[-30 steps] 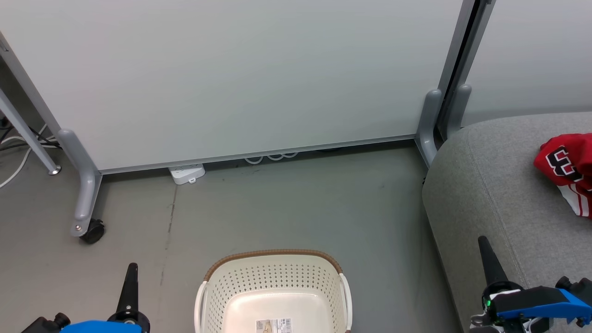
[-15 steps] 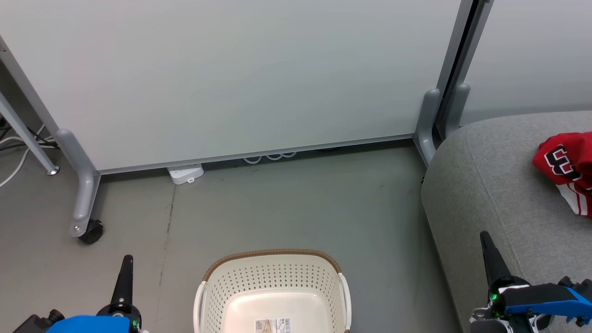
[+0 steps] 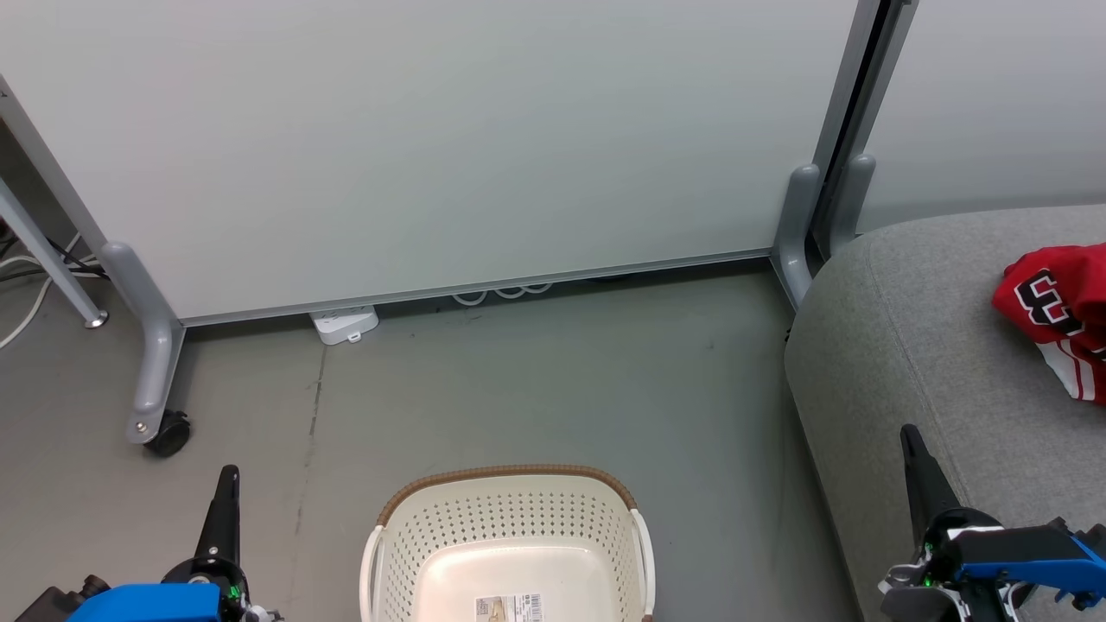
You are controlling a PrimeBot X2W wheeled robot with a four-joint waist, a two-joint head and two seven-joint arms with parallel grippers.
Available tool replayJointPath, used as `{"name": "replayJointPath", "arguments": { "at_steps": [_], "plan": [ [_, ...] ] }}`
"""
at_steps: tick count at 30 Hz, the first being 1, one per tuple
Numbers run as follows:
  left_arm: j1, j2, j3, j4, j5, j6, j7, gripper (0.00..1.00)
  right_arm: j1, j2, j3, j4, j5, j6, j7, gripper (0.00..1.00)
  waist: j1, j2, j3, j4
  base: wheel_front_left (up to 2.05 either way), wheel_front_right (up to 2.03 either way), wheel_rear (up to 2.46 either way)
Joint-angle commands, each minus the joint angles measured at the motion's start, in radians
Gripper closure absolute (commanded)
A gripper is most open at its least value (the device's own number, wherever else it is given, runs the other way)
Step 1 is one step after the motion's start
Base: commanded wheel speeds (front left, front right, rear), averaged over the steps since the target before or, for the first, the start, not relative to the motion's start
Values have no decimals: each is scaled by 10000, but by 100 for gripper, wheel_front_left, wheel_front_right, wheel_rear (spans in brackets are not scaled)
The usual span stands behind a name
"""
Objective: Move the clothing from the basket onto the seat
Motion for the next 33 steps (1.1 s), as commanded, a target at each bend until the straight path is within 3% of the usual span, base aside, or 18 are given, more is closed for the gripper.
{"name": "replayJointPath", "arguments": {
  "at_steps": [1,26,33],
  "plan": [
    [-189,28,48,-91,-161,-22,29,100,-197,-9,-24,-27,193,-5,33,100,0,-1,1,-2,0,0,0],
    [-325,9,321,-299,-1793,-28,495,100,-345,-7,-114,10,2058,-5,235,100,0,-1,24,-68,0,0,0],
    [-316,10,309,-291,-1767,-28,490,100,-344,-7,-110,10,2021,-5,237,100,0,-1,24,-68,0,0,0]
  ]
}}
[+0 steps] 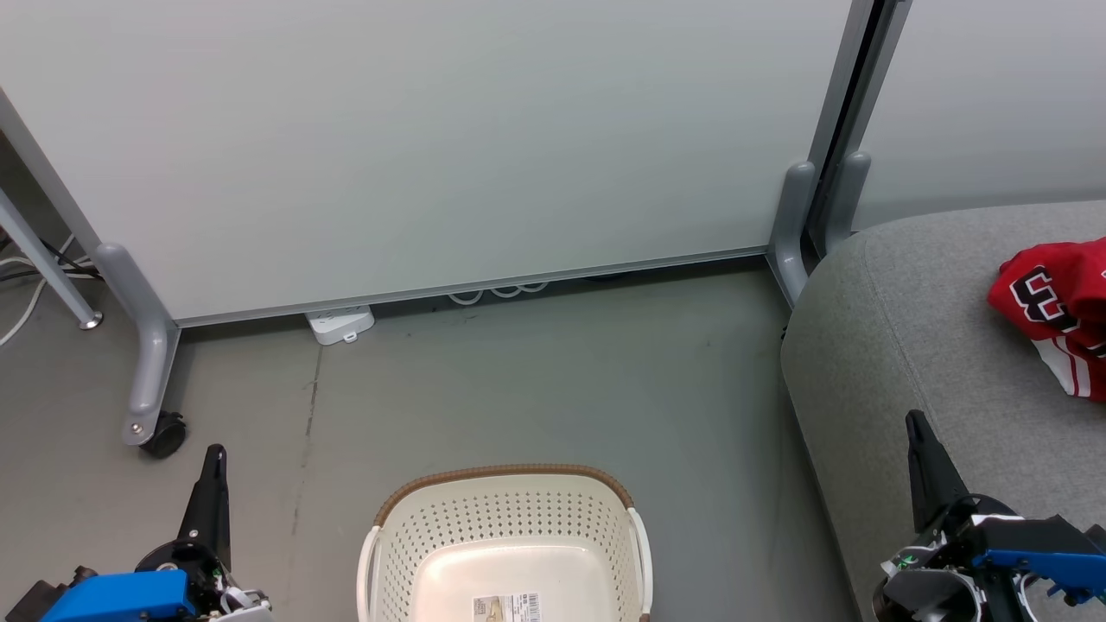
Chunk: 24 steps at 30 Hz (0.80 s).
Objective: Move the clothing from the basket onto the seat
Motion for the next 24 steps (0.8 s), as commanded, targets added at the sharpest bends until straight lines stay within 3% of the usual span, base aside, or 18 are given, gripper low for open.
{"name": "replayJointPath", "arguments": {
  "at_steps": [1,24],
  "plan": [
    [-106,22,29,-25,-26,-28,35,100,-102,-5,-12,8,33,-3,30,100,0,0,0,1,0,0,0],
    [-98,21,25,-25,-29,-28,32,100,-100,-5,-11,8,34,-3,29,100,0,0,0,1,0,0,0]
  ]
}}
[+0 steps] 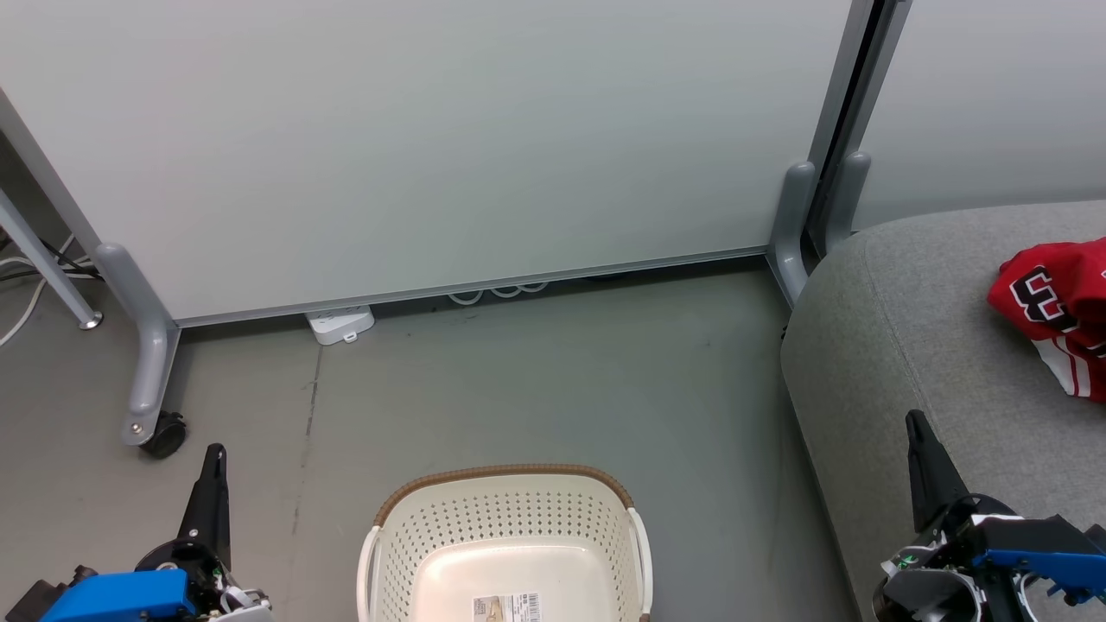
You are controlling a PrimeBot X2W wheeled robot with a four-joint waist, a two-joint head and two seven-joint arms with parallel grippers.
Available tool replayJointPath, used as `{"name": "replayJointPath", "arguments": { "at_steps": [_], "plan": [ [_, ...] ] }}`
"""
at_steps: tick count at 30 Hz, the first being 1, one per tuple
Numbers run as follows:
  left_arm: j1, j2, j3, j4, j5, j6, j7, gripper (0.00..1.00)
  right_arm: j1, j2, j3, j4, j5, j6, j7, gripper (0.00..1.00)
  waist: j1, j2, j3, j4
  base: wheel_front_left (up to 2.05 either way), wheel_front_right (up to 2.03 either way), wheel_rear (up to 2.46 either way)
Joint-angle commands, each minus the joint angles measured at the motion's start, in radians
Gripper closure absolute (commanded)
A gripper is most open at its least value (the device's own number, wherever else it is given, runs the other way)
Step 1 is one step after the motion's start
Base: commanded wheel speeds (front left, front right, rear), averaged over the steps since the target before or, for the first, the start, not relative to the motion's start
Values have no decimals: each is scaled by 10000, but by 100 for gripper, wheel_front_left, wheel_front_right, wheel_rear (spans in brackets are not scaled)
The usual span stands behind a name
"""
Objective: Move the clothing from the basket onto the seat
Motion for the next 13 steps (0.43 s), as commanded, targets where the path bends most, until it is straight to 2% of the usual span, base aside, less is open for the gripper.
{"name": "replayJointPath", "arguments": {
  "at_steps": [1,13],
  "plan": [
    [-88,21,25,-28,-29,-28,32,100,-97,-5,-11,8,34,-3,26,100,0,0,0,1,0,0,0],
    [-87,21,24,-25,-30,-28,31,100,-97,-5,-10,8,34,-3,27,100,0,0,0,1,0,0,0]
  ]
}}
